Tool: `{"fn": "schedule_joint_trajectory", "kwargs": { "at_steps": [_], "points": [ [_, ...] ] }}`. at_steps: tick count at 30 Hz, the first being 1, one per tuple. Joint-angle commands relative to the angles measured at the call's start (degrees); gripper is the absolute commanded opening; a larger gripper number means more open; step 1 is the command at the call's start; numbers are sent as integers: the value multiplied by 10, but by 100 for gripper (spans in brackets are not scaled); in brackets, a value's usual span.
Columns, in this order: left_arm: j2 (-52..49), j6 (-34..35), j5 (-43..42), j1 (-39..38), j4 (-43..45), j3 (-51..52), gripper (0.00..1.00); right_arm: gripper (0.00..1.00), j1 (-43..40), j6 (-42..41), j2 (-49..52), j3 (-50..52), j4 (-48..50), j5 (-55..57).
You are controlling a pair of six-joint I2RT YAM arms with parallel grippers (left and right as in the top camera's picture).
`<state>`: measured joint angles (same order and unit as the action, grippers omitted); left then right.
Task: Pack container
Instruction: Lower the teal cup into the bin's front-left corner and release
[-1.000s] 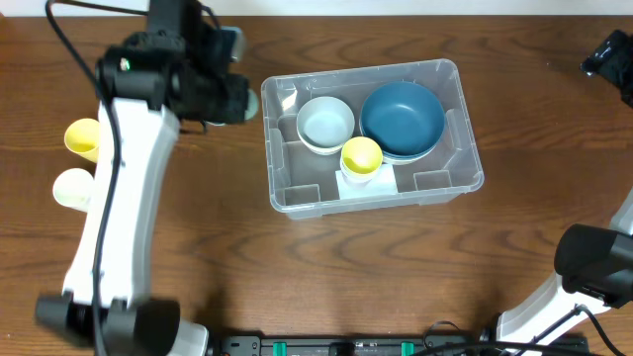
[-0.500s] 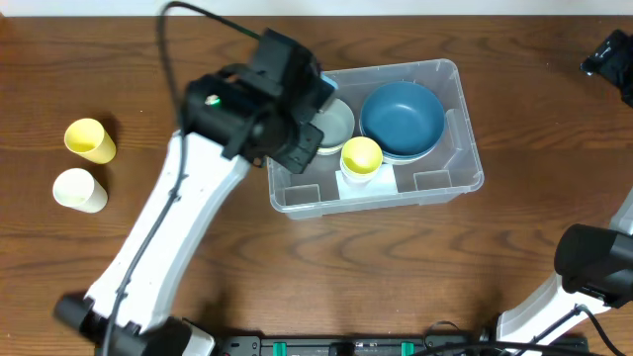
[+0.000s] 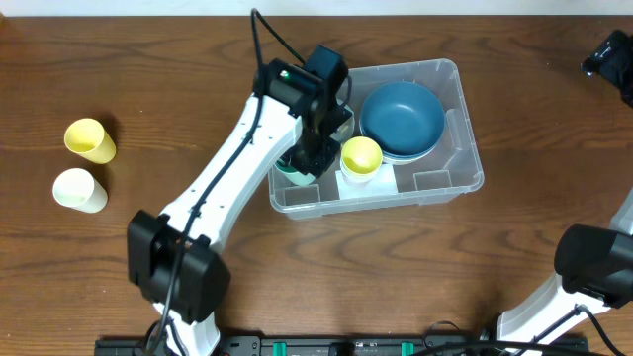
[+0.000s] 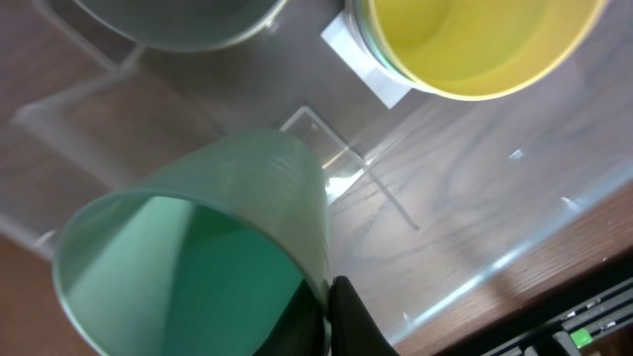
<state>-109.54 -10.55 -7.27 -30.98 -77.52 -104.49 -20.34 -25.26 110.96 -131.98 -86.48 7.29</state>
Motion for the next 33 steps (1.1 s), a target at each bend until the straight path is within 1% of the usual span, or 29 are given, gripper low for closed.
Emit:
{"fn": "schedule_joint_trajectory", "kwargs": {
  "at_steps": [1, 6, 21, 29, 30, 32, 33],
  "points": [
    [-18, 3, 5, -2, -2, 2, 6, 99, -2, -9, 5, 1, -1, 2],
    [-32, 15, 4, -4, 10, 12, 6, 99, -2, -9, 5, 1, -1, 2],
    [-33, 28, 4, -6, 76, 115, 6, 99, -2, -9, 5, 1, -1, 2],
    [-33, 27, 4, -6, 82, 125, 7, 99, -2, -9, 5, 1, -1, 2],
    [-33, 28, 4, -6, 83, 125, 14, 99, -2, -9, 5, 1, -1, 2],
    [-33, 28, 4, -6, 87, 125, 43, 99, -2, -9, 5, 1, -1, 2],
    [-33, 28, 4, -6, 90, 125, 52, 99, -2, -9, 5, 1, -1, 2]
  ]
}}
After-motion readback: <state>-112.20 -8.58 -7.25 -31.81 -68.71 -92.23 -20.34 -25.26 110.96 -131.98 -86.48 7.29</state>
